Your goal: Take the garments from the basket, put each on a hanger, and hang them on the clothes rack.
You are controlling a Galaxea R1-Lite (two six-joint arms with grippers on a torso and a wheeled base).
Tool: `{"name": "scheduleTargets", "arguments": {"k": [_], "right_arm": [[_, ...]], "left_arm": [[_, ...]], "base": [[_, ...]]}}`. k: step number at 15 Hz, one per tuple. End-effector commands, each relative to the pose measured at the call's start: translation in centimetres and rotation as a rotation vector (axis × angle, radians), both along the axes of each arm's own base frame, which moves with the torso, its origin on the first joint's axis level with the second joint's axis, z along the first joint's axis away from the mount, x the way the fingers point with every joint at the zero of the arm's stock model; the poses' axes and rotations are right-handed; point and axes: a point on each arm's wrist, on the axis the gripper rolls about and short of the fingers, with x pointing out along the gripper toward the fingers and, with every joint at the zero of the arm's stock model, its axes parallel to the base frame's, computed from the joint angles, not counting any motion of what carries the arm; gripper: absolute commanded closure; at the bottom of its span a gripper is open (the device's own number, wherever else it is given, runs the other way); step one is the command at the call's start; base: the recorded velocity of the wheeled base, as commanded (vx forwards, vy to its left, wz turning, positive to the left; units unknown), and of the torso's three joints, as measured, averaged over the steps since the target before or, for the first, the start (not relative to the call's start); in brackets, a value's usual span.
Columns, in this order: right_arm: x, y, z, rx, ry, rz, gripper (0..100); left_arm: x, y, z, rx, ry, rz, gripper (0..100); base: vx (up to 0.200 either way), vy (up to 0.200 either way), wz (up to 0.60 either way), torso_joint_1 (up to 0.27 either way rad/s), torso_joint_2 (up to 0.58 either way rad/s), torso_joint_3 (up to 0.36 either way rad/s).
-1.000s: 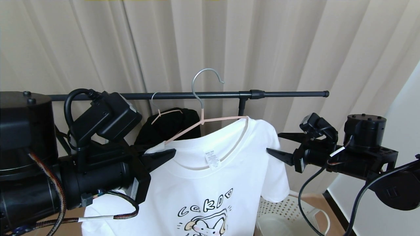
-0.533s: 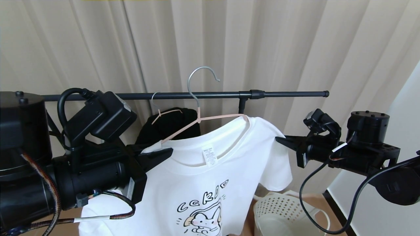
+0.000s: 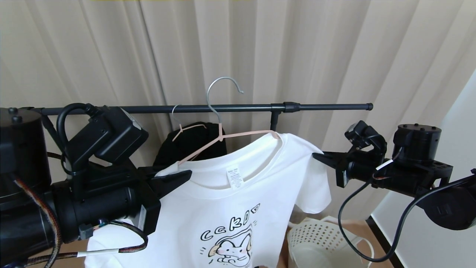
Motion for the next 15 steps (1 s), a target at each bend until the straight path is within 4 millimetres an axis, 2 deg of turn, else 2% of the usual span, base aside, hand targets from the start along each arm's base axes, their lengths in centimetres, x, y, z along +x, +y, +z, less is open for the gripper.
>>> {"name": "scheduleTargets", "arguments": {"k": [1, 5, 6, 9, 15], "right_arm": [[0.2, 0.0, -0.2, -0.004, 0.004, -0.010, 100], [-0.1, 0.1, -0.3, -0.013, 0.006, -0.032, 100], [-0.3, 0.1, -0.2, -0.013, 0.004, -0.031, 0], [-1.0, 0.1, 0.1, -0.013, 0.000, -0.022, 0], [-4.0, 1.4, 3.2, 0.011, -0.094, 0.044, 0]], "left_arm": [[0.1, 0.2, -0.1, 0.002, 0.003, 0.010, 100], [0.4, 0.4, -0.2, 0.003, 0.010, 0.028, 100], [0.4, 0.4, -0.3, -0.002, 0.019, 0.032, 100], [0.6, 0.7, -0.4, -0.012, 0.034, 0.054, 100], [2.3, 1.5, -1.4, -0.019, 0.098, 0.150, 100]], "base": [[0.000, 0.000, 0.00, 0.000, 0.00, 0.000], [0.000, 0.000, 0.00, 0.000, 0.00, 0.000], [0.000, 0.000, 0.00, 0.000, 0.00, 0.000], [0.000, 0.000, 0.00, 0.000, 0.00, 0.000], [0.000, 0.000, 0.00, 0.000, 0.00, 0.000]]}}
